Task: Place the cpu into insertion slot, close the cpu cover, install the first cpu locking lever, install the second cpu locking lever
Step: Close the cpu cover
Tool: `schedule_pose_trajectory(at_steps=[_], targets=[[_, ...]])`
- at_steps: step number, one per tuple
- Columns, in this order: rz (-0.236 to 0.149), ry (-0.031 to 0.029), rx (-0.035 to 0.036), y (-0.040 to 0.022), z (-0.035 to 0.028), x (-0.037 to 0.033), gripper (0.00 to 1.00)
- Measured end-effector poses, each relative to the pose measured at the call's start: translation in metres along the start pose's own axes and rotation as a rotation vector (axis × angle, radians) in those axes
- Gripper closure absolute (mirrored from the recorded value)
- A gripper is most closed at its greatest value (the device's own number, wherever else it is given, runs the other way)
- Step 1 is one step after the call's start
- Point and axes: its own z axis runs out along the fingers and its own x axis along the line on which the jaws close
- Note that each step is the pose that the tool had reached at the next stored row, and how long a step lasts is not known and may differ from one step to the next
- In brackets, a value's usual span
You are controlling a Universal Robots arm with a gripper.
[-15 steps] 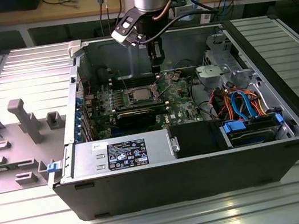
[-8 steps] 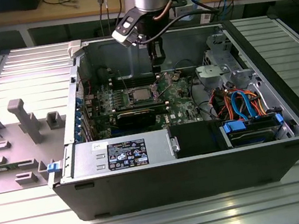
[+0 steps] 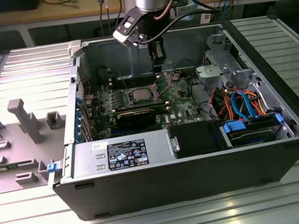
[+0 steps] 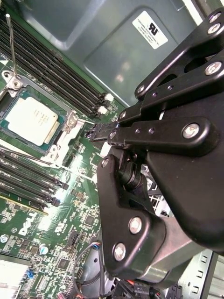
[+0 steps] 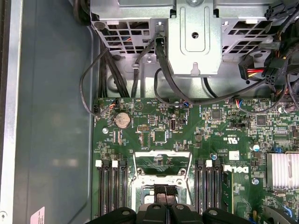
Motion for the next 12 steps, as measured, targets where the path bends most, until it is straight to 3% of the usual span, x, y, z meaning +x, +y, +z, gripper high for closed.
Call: schedule_pose_trajectory(at_steps=[12], targets=[[0.0,0.0,0.0,0.0025,0.0001,0.0,0.89]])
